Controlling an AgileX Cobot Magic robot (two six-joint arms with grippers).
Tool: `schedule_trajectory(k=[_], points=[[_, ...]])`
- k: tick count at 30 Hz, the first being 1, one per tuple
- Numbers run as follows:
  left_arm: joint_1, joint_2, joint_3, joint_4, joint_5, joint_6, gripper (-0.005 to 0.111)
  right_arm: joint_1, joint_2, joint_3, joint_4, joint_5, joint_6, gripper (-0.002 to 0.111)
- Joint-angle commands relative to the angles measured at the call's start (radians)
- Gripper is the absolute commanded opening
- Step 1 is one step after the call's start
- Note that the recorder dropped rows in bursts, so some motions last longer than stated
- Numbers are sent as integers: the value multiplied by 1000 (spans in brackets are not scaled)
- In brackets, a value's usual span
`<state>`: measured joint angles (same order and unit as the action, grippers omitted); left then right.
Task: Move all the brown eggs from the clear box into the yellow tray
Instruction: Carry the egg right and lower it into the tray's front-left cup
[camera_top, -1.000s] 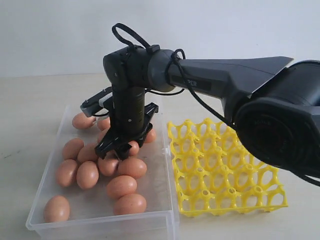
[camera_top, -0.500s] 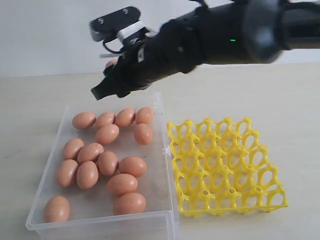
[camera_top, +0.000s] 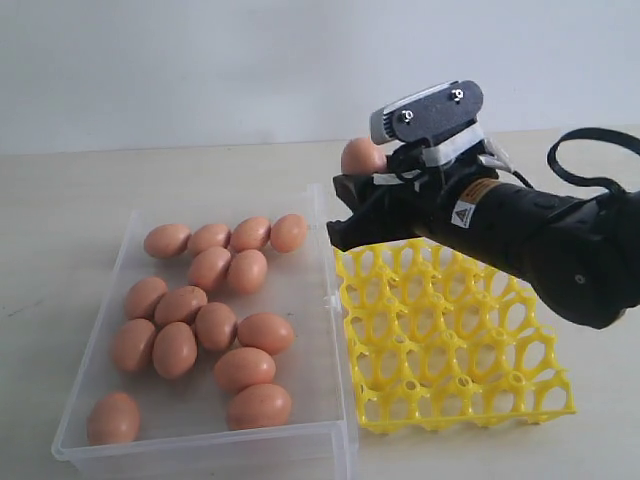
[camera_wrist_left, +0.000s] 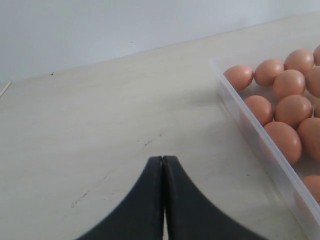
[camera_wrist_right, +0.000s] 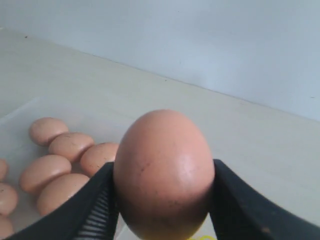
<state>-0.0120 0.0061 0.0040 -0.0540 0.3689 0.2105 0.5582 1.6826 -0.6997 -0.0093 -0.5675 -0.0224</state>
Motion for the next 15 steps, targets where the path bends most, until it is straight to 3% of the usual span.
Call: schedule_trajectory(k=[1, 15], points=[[2, -6, -4, -8, -8, -5, 0, -35, 65, 14, -44, -106, -3, 0], [2, -6, -4, -8, -8, -5, 0, -49, 269, 14, -49, -200, -1, 0]])
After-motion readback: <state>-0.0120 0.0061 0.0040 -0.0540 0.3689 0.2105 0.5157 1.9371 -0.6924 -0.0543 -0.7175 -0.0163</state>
